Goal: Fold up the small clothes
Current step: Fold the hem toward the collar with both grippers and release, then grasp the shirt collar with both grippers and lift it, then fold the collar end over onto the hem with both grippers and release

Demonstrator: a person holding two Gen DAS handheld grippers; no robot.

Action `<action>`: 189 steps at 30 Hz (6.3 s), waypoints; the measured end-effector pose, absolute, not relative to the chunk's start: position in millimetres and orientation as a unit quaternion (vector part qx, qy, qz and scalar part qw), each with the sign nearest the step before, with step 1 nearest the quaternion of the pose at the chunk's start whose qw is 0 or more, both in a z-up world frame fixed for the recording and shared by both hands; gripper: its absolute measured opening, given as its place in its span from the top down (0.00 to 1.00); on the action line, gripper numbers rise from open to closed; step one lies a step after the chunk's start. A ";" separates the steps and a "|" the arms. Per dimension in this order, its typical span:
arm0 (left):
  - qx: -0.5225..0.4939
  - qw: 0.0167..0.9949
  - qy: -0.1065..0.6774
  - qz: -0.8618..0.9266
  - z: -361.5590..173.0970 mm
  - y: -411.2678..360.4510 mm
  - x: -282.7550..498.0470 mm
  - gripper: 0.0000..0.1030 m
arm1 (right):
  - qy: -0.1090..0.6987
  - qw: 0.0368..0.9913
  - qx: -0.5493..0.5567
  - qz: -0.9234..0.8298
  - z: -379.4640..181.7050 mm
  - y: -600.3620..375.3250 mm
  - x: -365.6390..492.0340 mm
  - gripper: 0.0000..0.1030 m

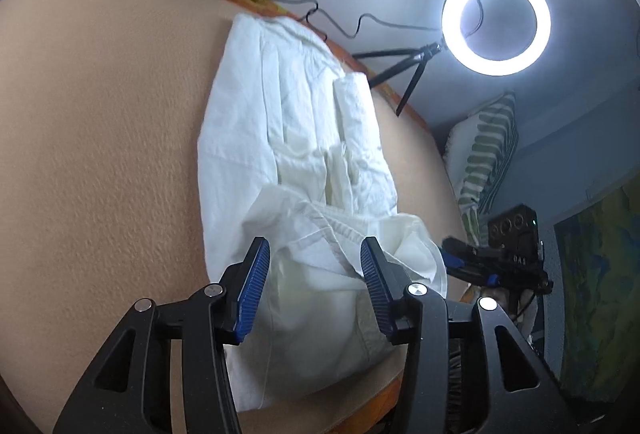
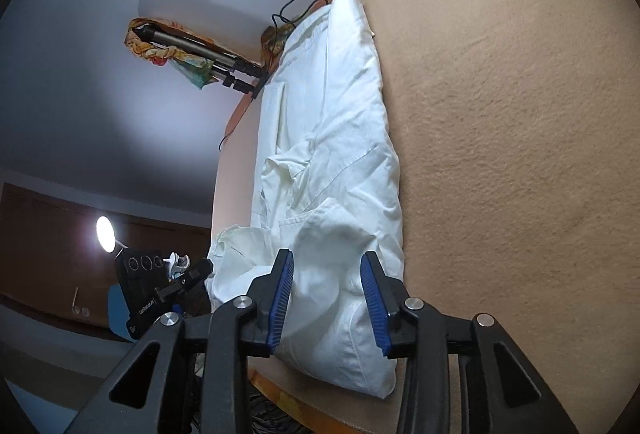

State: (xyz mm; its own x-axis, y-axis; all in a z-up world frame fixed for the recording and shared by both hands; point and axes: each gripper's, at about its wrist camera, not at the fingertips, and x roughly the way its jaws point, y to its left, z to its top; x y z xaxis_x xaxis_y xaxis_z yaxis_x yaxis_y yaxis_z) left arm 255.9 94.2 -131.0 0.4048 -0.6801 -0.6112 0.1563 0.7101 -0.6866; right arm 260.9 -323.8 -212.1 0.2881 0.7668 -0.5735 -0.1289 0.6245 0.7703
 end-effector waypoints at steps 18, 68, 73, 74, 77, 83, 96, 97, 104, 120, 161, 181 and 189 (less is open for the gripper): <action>-0.112 0.810 0.494 -0.295 -147.5 32.9 259.0 0.74 | 0.507 0.777 0.054 0.368 -197.0 -234.1 259.9 0.75; -0.090 0.871 0.436 -0.207 -112.4 91.2 368.4 0.71 | 0.419 0.862 0.089 0.270 -137.4 -293.9 348.1 0.66; -0.078 0.863 0.438 -0.238 -125.5 74.5 390.7 0.71 | 0.420 0.844 0.054 0.330 -147.2 -263.8 368.6 0.71; -0.073 0.861 0.441 -0.243 -130.3 70.1 393.3 0.71 | 0.424 0.840 0.040 0.336 -152.9 -256.2 372.9 0.71; -0.057 0.853 0.455 -0.249 -147.7 57.2 403.5 0.71 | 0.443 0.836 -0.008 0.324 -173.8 -238.0 385.6 0.72; -0.030 0.865 0.451 -0.219 -170.7 57.8 425.9 0.71 | 0.463 0.850 -0.006 0.251 -196.6 -255.3 420.3 0.78; -0.116 0.861 0.447 -0.213 -177.9 78.0 488.6 0.47 | 0.455 0.840 0.092 0.282 -192.7 -292.9 482.2 0.55; -0.123 0.862 0.440 -0.220 -178.8 78.2 492.0 0.47 | 0.457 0.837 0.099 0.286 -196.0 -292.0 486.9 0.55; -0.182 0.847 0.430 -0.255 -185.9 82.3 511.2 0.50 | 0.454 0.824 0.146 0.305 -207.5 -291.9 506.5 0.55; -0.193 0.853 0.394 -0.284 -169.5 79.7 497.7 0.97 | 0.431 0.830 0.145 0.322 -181.7 -283.6 501.9 1.00; -0.099 0.899 0.317 -0.285 -100.9 77.8 225.9 0.98 | 0.367 0.852 0.044 0.370 -79.0 -281.8 246.2 1.00; 0.021 0.862 0.425 -0.275 -169.3 62.4 154.0 0.98 | 0.425 0.836 -0.115 0.328 -158.5 -273.6 172.8 0.97; 0.020 0.889 0.355 -0.289 -117.3 56.7 158.6 0.95 | 0.434 0.834 0.054 0.336 -144.4 -327.2 200.5 0.63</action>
